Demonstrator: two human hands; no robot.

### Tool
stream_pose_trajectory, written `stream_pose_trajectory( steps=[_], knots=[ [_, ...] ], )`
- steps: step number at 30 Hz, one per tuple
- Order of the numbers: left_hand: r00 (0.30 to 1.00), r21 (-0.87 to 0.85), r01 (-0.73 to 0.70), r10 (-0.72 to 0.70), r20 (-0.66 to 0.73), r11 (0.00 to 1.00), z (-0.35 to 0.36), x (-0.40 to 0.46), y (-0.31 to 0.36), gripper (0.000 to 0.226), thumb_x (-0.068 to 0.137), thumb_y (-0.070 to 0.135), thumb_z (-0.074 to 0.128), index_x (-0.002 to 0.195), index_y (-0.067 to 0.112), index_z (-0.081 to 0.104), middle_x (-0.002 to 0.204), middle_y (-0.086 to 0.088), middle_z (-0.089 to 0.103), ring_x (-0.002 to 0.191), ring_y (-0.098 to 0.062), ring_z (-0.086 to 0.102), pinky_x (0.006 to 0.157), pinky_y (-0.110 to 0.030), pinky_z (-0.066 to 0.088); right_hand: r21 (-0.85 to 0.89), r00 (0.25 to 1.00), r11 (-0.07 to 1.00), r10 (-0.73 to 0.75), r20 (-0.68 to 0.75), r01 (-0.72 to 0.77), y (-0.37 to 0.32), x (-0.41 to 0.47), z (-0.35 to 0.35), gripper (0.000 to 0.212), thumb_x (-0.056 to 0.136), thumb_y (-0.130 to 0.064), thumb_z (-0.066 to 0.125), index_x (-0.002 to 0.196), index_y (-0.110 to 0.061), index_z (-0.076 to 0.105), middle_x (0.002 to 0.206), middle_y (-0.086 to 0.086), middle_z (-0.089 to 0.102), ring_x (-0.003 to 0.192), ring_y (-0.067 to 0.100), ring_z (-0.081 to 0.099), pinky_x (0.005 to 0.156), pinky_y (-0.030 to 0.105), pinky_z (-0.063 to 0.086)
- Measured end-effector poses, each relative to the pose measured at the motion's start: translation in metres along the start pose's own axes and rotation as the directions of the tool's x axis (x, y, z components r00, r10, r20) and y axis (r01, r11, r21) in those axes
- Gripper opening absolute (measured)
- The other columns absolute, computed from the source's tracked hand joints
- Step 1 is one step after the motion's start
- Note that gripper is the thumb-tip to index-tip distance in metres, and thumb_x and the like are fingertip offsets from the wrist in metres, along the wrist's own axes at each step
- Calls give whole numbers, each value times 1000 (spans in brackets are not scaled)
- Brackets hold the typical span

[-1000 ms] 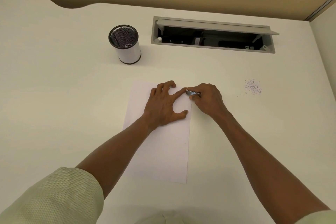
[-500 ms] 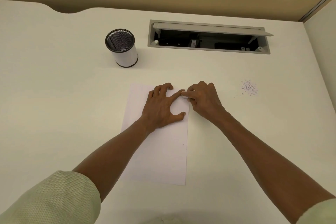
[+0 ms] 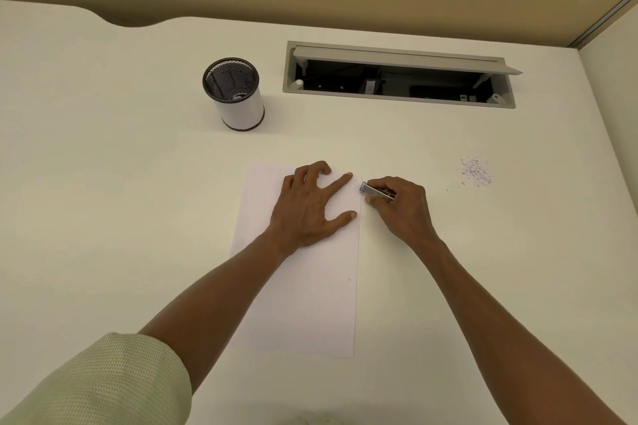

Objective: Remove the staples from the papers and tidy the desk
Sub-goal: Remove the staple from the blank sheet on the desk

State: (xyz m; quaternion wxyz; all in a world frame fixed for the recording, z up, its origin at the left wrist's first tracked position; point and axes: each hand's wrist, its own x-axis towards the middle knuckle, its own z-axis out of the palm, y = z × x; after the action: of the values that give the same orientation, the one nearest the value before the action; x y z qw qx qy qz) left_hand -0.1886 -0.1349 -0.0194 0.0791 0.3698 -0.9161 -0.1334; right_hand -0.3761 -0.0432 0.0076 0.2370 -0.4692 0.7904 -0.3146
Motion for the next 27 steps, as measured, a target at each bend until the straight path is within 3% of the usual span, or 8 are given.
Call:
stream_pose_trajectory(
  steps=[12, 20, 27],
  knots=[
    [1000, 9, -1, 2, -24, 1000, 1, 1, 1, 72, 83, 75, 49, 146, 42, 45, 138, 1, 42, 125, -24, 39, 96, -39, 37, -34, 999, 999, -25, -31, 24, -12, 9, 11, 25, 80, -14, 73, 105, -18, 75, 99, 3, 73, 92, 21, 66, 82, 38, 51],
    [1000, 9, 0, 0, -24, 1000, 3, 1, 1, 73, 82, 75, 48, 146, 41, 46, 138, 0, 43, 126, -25, 40, 96, -40, 38, -93, 999, 995, 21, -30, -24, -14, 13, 16, 26, 81, -18, 70, 107, -19, 75, 104, 0, 73, 97, 18, 65, 79, 23, 43],
    [1000, 9, 4, -4, -26, 1000, 3, 2, 1, 73, 80, 75, 50, 145, 41, 47, 138, 0, 44, 126, -25, 41, 95, -40, 38, -140, 999, 990, -32, 34, 36, -16, 18, 15, 25, 82, -19, 70, 106, -24, 74, 98, 2, 71, 92, 22, 63, 78, 33, 47]
  ],
)
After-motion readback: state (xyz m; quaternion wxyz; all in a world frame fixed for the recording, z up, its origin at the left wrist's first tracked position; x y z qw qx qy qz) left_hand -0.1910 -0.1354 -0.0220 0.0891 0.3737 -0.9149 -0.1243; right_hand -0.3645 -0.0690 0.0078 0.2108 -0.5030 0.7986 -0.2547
